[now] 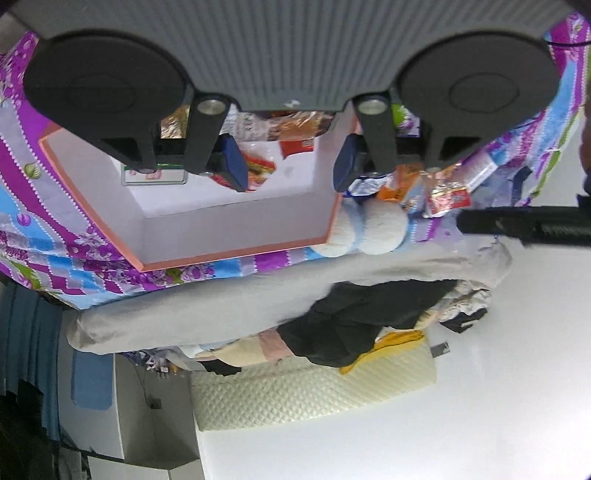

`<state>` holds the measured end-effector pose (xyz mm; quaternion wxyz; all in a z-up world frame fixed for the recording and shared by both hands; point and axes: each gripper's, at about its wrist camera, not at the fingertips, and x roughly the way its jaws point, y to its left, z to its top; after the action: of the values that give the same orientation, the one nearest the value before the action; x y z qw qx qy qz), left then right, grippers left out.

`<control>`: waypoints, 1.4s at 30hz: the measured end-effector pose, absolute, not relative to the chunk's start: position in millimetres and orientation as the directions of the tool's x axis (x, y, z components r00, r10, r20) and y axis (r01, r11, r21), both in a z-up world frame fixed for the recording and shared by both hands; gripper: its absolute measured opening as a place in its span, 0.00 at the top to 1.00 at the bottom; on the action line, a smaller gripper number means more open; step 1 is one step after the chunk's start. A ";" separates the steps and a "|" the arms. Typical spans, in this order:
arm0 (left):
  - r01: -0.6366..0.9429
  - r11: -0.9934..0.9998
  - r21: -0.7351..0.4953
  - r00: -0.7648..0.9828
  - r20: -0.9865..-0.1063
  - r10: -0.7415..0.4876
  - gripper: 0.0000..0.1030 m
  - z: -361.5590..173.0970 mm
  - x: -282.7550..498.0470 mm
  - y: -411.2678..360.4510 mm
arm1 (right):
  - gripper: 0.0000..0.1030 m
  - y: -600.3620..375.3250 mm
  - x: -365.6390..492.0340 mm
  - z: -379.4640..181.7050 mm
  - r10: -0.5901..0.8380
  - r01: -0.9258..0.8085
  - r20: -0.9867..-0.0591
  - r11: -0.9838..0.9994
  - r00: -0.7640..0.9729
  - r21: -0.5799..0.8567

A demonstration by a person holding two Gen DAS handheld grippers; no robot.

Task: Organize snacks
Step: 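Open both tools inside the pink box to release the two bags, then withdraw both open tools from the box toward the snack pile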

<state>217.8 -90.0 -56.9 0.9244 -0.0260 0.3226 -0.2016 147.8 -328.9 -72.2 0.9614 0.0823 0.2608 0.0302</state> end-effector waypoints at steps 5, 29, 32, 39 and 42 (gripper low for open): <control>0.349 0.919 -0.181 0.695 -0.608 -0.384 0.40 -75.0 192.8 -77.6 | 0.48 -315.5 130.0 -84.5 0.111 -0.020 -0.492 0.982 0.864 0.185; 0.252 0.945 -0.208 0.755 -0.569 -0.327 0.40 -110.4 106.1 -3.7 | 0.48 -246.8 51.6 -112.0 0.140 -0.065 -0.524 0.985 0.840 0.158; 0.236 0.949 -0.211 0.753 -0.577 -0.316 0.40 -115.2 102.3 8.4 | 0.48 -235.9 48.0 -115.5 0.158 -0.077 -0.535 0.982 0.830 0.171; 0.172 0.962 -0.210 0.751 -0.604 -0.266 0.40 -130.0 110.6 38.5 | 0.48 -212.4 58.1 -122.9 0.214 -0.112 -0.538 0.970 0.815 0.217; 0.136 0.966 -0.220 0.756 -0.607 -0.244 0.40 -136.7 119.6 50.6 | 0.48 -202.4 65.9 -128.9 0.247 -0.143 -0.544 0.963 0.802 0.227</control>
<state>119.6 50.6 -136.7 0.9335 -0.0811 0.3340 -0.1019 65.9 -202.4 -128.9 0.9452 0.0875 0.2972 0.1030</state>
